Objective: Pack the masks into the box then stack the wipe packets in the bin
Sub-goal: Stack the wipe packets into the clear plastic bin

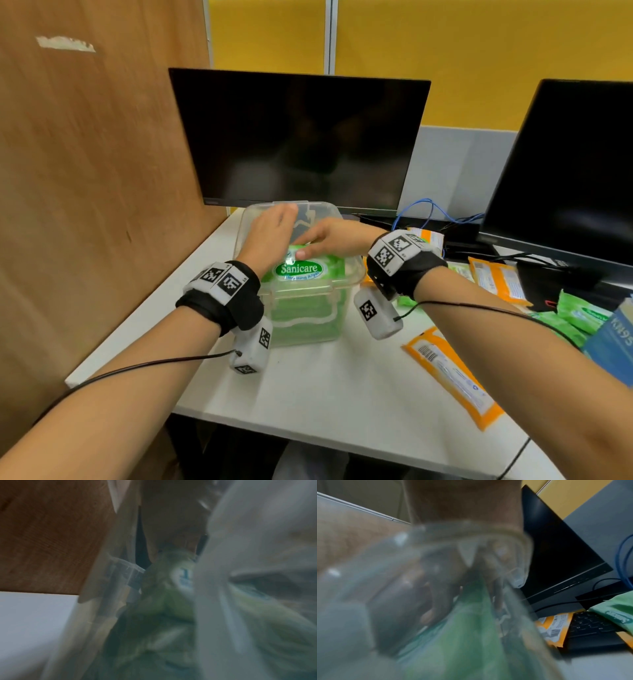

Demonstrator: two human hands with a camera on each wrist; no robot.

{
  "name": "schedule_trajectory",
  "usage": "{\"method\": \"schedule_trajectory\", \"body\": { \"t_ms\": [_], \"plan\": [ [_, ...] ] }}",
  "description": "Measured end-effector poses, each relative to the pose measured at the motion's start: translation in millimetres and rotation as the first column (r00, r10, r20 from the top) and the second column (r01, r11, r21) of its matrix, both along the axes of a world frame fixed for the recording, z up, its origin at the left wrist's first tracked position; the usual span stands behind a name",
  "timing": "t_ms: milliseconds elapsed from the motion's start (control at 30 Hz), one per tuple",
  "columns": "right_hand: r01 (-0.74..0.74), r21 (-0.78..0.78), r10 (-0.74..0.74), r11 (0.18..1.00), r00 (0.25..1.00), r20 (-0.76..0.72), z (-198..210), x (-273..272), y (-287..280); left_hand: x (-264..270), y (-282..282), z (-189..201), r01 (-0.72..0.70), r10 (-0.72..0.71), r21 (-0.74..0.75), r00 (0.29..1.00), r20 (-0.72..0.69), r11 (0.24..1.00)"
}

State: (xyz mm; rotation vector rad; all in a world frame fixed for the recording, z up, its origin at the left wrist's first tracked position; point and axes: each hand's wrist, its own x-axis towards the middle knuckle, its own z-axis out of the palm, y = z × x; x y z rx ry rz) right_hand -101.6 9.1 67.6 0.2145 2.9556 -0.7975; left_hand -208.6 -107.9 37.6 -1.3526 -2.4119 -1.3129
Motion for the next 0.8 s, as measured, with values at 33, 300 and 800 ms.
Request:
{"method": "schedule_trajectory", "body": {
  "t_ms": [33,300,800],
  "plan": [
    [-0.013,0.044,0.012,0.999,1.000,0.026,-1.1,-2.4,-2.9,2.3,-0.9,0.1,0.021,-0.024,-0.096,0.999,-0.024,0.995],
    [-0.007,0.271,-0.016,0.962,0.997,0.079,-11.0,-8.3,-4.5,15.2,-2.8,1.1,0.144,-0.025,-0.598,0.979,0.203,0.788],
    [0.753,0.319,-0.817,0.576,0.548,0.180,-95.5,109.8,138.1,18.4,-7.0,-0.1,0.306,-0.250,-0.741,0.949,0.190,0.597]
  ]
}}
